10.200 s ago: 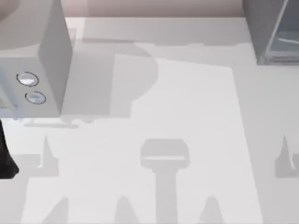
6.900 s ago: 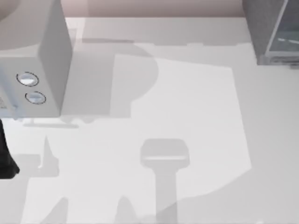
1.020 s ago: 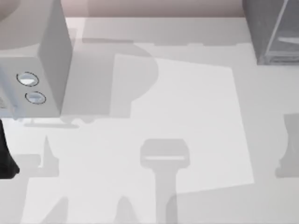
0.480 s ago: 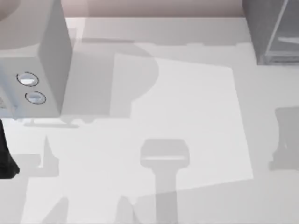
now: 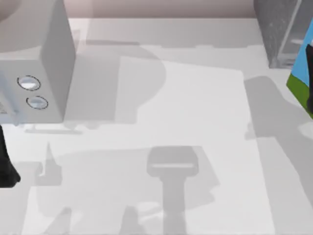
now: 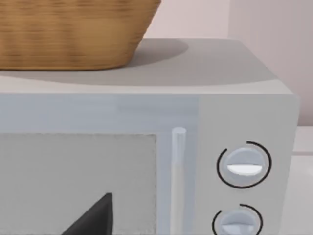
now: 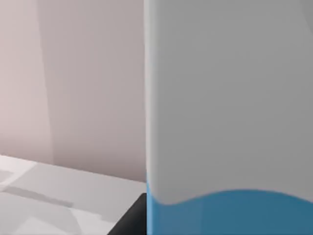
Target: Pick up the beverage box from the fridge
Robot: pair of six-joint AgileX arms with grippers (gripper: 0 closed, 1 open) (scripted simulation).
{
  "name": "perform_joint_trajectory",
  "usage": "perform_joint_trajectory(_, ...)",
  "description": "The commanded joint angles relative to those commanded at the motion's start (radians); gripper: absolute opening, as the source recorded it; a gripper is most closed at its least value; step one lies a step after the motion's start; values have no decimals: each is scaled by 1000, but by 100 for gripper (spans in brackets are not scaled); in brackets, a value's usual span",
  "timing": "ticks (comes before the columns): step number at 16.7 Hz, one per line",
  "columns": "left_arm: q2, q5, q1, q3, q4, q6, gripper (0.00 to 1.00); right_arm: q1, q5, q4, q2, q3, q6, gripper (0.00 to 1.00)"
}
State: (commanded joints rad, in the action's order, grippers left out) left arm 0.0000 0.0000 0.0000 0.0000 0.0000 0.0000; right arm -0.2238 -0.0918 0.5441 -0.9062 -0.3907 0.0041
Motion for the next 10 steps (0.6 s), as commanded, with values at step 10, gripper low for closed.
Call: perform_joint_trajectory(10,0,0,0,0,0,0,100,-230,-92,536,-935,-382,25,0)
